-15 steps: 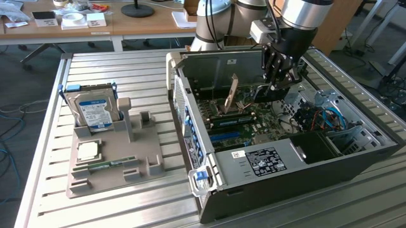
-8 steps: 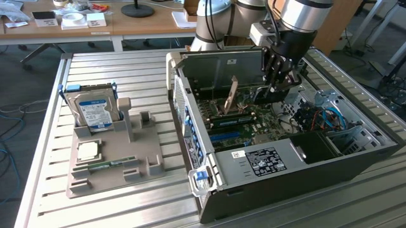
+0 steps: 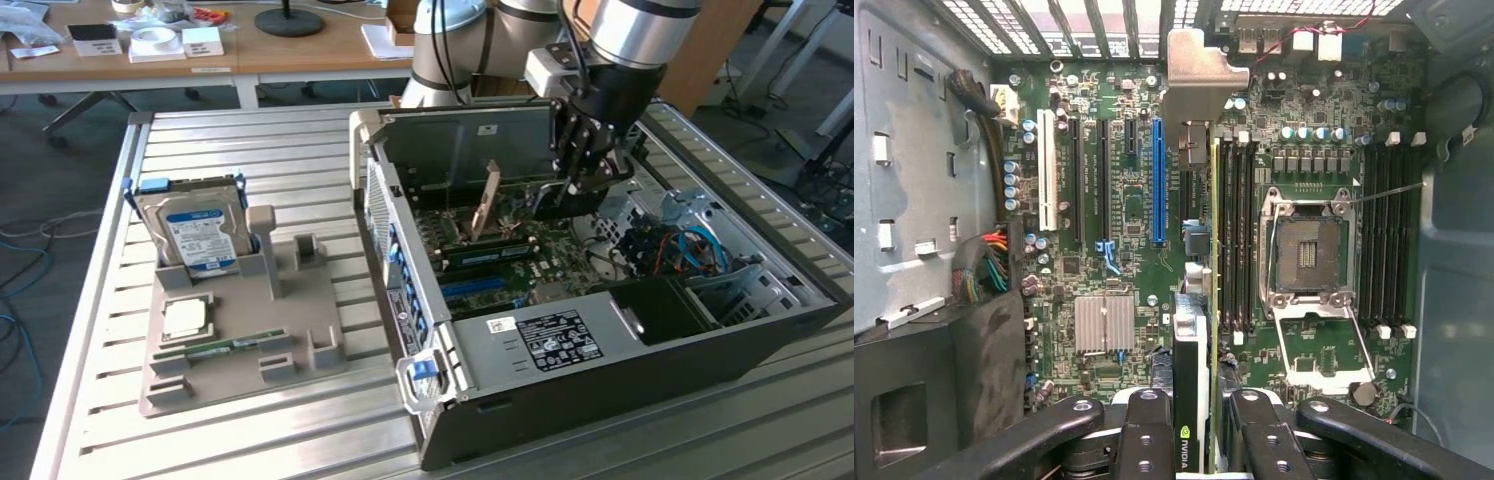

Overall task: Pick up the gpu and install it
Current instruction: 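Insert the gpu into the slot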

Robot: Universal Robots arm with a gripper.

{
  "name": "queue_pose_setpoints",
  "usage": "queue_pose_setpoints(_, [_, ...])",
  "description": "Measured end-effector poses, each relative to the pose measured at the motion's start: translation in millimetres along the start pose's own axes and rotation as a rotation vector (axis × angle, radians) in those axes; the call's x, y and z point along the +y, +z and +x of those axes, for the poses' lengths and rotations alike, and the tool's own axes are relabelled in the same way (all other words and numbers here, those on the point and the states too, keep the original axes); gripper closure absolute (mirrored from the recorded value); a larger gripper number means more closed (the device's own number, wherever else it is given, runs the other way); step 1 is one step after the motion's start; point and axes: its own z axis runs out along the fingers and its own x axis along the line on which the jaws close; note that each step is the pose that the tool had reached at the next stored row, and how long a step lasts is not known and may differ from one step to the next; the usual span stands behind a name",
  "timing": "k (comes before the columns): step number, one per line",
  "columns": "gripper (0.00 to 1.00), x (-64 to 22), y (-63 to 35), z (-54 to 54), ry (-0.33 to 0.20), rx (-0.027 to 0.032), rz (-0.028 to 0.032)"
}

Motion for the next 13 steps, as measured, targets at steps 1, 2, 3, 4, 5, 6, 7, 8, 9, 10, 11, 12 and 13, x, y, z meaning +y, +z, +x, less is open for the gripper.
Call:
queue_pose_setpoints(1, [0.73,0.0,0.0,0.0,0.0,0.0,0.0])
queue_pose_setpoints(2, [0.73,0.0,0.0,0.0,0.0,0.0001,-0.0001])
queue_pose_setpoints(3, [0.73,0.1,0.0,0.0,0.0,0.0001,-0.0001])
queue_pose_setpoints(4, [0.73,0.1,0.1,0.2,0.0,0.0,0.0])
queue_pose_setpoints(5, [0.73,0.2,0.1,0.6,0.0,0.0,0.0])
queue_pose_setpoints(6, [0.73,0.4,0.1,1.4,0.0,0.0,0.0])
queue_pose_setpoints(7, [0.73,0.7,0.0,2.5,0.0,0.0002,-0.0001])
queue_pose_setpoints(8, [0.73,0.8,0.0,3.6,0.0,0.0001,-0.0001])
queue_pose_setpoints(9, [0.73,1.0,0.1,4.3,0.0,0.0002,-0.0001])
queue_pose_setpoints(10, [0.73,1.5,0.6,4.3,0.0,-0.0001,0.0])
queue_pose_setpoints(11, [0.73,2.0,1.3,4.4,0.001,0.0,0.0])
queue_pose_setpoints(12, [0.73,2.7,2.2,4.5,0.003,0.0002,0.0001])
queue_pose_setpoints(13, [0.73,3.2,2.7,4.5,0.004,0.0002,0.0001])
